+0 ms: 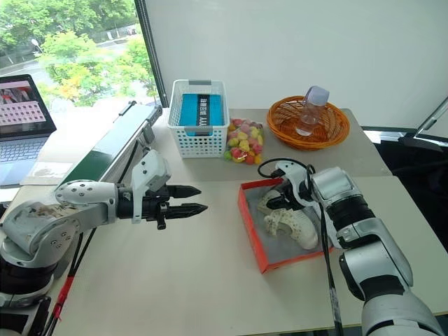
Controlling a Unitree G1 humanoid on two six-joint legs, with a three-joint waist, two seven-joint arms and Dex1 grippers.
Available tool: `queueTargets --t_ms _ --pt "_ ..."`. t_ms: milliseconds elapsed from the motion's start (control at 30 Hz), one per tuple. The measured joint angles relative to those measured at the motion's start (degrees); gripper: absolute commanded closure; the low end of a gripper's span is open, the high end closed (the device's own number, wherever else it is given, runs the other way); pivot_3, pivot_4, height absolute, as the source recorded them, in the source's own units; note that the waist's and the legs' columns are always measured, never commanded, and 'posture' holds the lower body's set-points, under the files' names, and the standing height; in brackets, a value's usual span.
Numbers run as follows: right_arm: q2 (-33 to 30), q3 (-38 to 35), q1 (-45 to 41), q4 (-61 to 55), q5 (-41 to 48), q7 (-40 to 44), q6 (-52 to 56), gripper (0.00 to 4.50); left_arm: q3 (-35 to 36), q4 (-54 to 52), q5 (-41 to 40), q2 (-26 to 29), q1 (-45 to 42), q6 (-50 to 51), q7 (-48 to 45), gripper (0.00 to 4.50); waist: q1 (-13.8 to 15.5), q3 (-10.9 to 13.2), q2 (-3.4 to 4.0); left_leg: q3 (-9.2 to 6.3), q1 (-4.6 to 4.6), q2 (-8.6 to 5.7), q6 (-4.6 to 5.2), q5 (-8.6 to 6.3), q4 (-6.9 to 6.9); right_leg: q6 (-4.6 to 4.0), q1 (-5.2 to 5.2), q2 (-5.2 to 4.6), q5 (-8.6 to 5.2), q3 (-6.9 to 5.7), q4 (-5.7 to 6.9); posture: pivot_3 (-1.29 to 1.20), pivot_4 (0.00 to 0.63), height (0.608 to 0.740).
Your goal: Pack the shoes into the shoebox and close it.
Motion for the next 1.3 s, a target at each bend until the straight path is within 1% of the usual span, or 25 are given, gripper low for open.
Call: queueTargets --t_ms 167,300,400,433,500,567,600,700,800,833,933,1000,1133,1200,1300 --pt "0.31 -0.33 -1.84 -3.46 -1.08 -1.64 1.46 0.02 -0.28 0.01 0.28 -0.07 0.00 0.00 -0.37 2.20 0.00 0.14 0.21 0.01 -0.06 0.00 0.00 0.00 -0.01 0.01 -0.09 0.00 -0.01 0.02 0.03 0.00 0.150 0.740" --pt "-0.10 -2.71 -4.00 -8.96 -0.89 -2.75 4.46 0.02 -0.30 0.27 0.52 -0.05 -0.17 -0.04 -0.67 2.20 0.02 0.15 0.24 -0.01 -0.19 0.00 0.00 0.00 -0.02 0.01 -0.21 0.01 -0.01 0.02 0.03 0.00 0.150 0.740" --pt "-1.05 -7.03 -4.57 -16.28 1.41 -2.67 8.21 0.02 -0.27 1.02 1.34 0.23 -0.31 -0.12 -0.85 2.20 0.09 0.18 0.28 -0.01 -0.24 0.00 0.00 0.00 -0.02 0.01 -0.26 0.01 -0.01 0.02 0.04 0.00 0.150 0.740" --pt "-1.39 -9.45 -4.55 -19.73 3.11 -2.43 9.35 0.02 -0.17 1.20 1.41 0.28 -0.33 -0.12 -0.86 2.20 0.13 0.18 0.28 -0.01 -0.25 0.00 0.00 0.00 -0.02 0.02 -0.27 0.01 -0.02 0.01 0.03 0.00 0.150 0.740" --pt "-1.55 -13.09 -4.65 -24.50 5.14 -2.54 9.70 0.02 0.35 1.90 1.44 0.25 -0.30 -0.08 -0.49 2.20 0.15 0.18 0.28 -0.01 -0.27 0.01 0.00 0.00 -0.02 0.02 -0.28 0.01 -0.02 0.01 0.04 0.00 0.150 0.740" --pt "-1.22 -15.73 -5.21 -26.92 6.80 -2.80 10.41 0.02 1.61 2.29 1.41 0.11 -0.23 0.10 0.50 2.20 0.10 0.18 0.28 -0.01 -0.26 0.01 0.00 0.00 -0.02 0.02 -0.27 0.01 -0.02 0.01 0.04 0.00 0.150 0.740" --pt "-0.07 -18.56 -5.54 -27.04 8.48 -2.85 10.98 0.02 2.87 2.70 1.30 -0.48 -0.06 0.36 1.45 2.20 0.04 0.18 0.29 0.00 -0.25 0.02 0.00 0.00 -0.01 0.02 -0.27 0.01 -0.01 0.01 0.04 0.00 0.150 0.740" --pt "1.26 -23.19 -4.23 -30.20 13.72 -0.89 9.44 0.00 6.66 4.90 1.35 -2.72 1.95 0.61 5.41 1.54 0.07 0.18 0.28 -0.03 -0.25 0.03 0.01 0.00 -0.03 0.02 -0.24 0.02 -0.02 0.00 0.02 0.00 0.150 0.740" --pt "1.84 -23.86 0.07 -34.40 16.34 0.30 7.23 0.00 10.63 6.73 1.50 -5.92 3.74 0.70 10.10 0.35 0.11 0.18 0.28 -0.04 -0.30 0.02 0.01 0.00 -0.03 0.04 -0.26 0.01 -0.02 -0.01 0.01 0.00 0.150 0.740" --pt "1.80 -23.35 1.78 -35.97 17.07 0.87 6.42 0.00 11.70 6.87 1.63 -6.31 4.44 0.65 11.27 0.06 0.11 0.18 0.28 -0.03 -0.30 0.01 0.01 0.00 -0.02 0.04 -0.26 -0.01 -0.02 -0.01 0.03 0.00 0.150 0.740" --pt "1.56 -20.96 8.08 -42.39 17.41 2.57 1.83 0.00 14.89 6.83 4.17 -7.34 8.28 -0.54 15.60 0.06 0.14 0.18 0.28 -0.04 -0.31 0.01 0.01 0.00 -0.02 0.04 -0.27 -0.01 -0.02 -0.01 0.05 0.00 0.150 0.740" --pt "3.85 -20.40 10.74 -43.29 16.57 0.41 -2.72 0.00 16.50 6.85 6.53 -8.74 11.23 -2.47 18.65 0.06 -0.19 0.18 0.28 -0.01 -0.28 0.02 0.00 0.00 -0.01 0.02 -0.28 -0.01 0.01 0.00 0.06 0.00 0.150 0.740" --pt "8.86 -21.50 12.09 -43.28 16.39 -4.34 -8.60 0.00 18.72 5.95 10.26 -10.49 16.38 -7.64 21.68 0.06 -0.23 0.18 0.28 -0.01 -0.24 0.05 -0.01 0.01 0.00 -0.02 -0.28 0.00 0.03 0.00 0.09 0.00 0.150 0.740" --pt "9.59 -22.70 12.32 -43.27 17.18 -6.19 -8.67 0.00 20.09 5.60 11.79 -11.49 19.53 -10.16 22.93 0.06 -0.09 0.18 0.28 0.01 -0.25 0.05 -0.01 0.01 -0.01 -0.02 -0.28 -0.02 0.03 0.00 0.07 0.00 0.150 0.740" --pt "9.66 -22.21 14.89 -43.45 17.18 -6.61 -8.84 0.00 22.08 4.93 13.60 -13.18 23.71 -13.43 24.43 0.06 0.33 0.16 0.25 0.00 -0.25 0.04 -0.02 0.00 -0.02 -0.03 -0.25 -0.07 0.02 -0.04 0.03 0.00 0.150 0.740"
